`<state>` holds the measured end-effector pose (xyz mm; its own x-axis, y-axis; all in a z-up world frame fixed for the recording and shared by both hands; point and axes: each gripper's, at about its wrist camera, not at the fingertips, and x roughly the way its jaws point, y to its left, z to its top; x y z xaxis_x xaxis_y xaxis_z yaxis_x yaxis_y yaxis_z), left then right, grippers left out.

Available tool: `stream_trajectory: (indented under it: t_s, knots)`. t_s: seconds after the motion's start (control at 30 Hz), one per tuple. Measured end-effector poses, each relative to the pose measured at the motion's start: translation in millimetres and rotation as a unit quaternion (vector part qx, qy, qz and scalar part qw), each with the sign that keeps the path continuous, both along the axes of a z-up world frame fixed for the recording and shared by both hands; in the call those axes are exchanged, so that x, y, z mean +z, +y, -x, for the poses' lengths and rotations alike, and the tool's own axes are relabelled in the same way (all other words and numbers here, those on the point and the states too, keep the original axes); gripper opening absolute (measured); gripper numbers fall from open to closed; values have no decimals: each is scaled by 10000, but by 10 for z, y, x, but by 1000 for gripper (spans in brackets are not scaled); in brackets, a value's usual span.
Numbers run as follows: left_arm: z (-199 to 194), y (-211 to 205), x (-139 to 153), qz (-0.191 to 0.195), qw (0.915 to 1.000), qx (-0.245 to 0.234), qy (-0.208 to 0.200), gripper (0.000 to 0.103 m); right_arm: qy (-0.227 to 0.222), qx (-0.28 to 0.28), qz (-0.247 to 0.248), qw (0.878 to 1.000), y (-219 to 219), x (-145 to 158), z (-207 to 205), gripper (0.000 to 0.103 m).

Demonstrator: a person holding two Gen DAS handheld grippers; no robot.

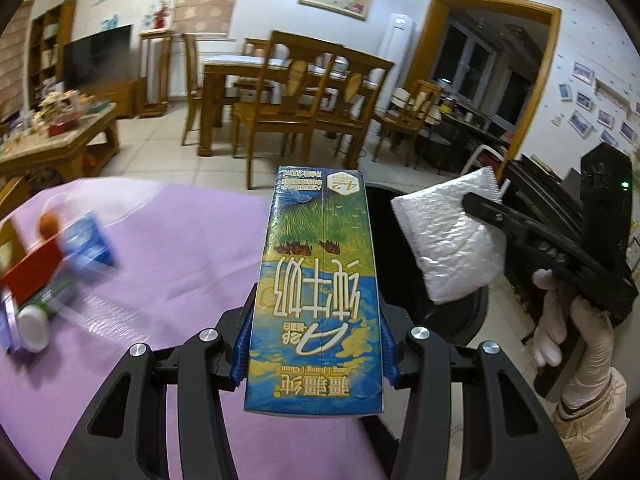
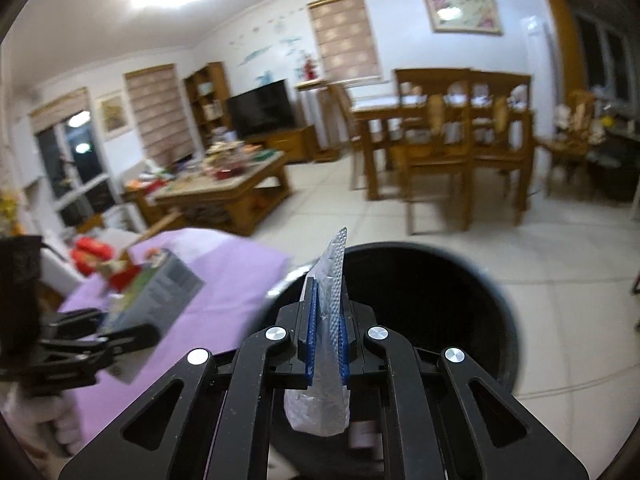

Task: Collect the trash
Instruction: 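Move both held items over the black bin and release them inside, then grasp the yellow snack wrapper with the left tool while the right tool grasps the clear plastic tray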

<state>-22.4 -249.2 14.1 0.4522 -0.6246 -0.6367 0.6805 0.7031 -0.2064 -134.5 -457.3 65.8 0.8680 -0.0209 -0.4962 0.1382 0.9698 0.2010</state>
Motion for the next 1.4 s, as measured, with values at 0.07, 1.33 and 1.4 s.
stream_trajectory:
  t_s: [0.07,1.33,1.4]
  knots:
    - [-21,-207,-9,-19,9999,-163,40,49,132,-216,111,9996,-134,-65,-39,9]
    - [-17,-365,-136,-530,9970,-347,-444,98,306,-216,-452,9983,-269,-478,-188,88]
    - [-42,-109,-79,-496,9974,-143,-505,98,233,-60,-553,9982,-149,-417,-227,90]
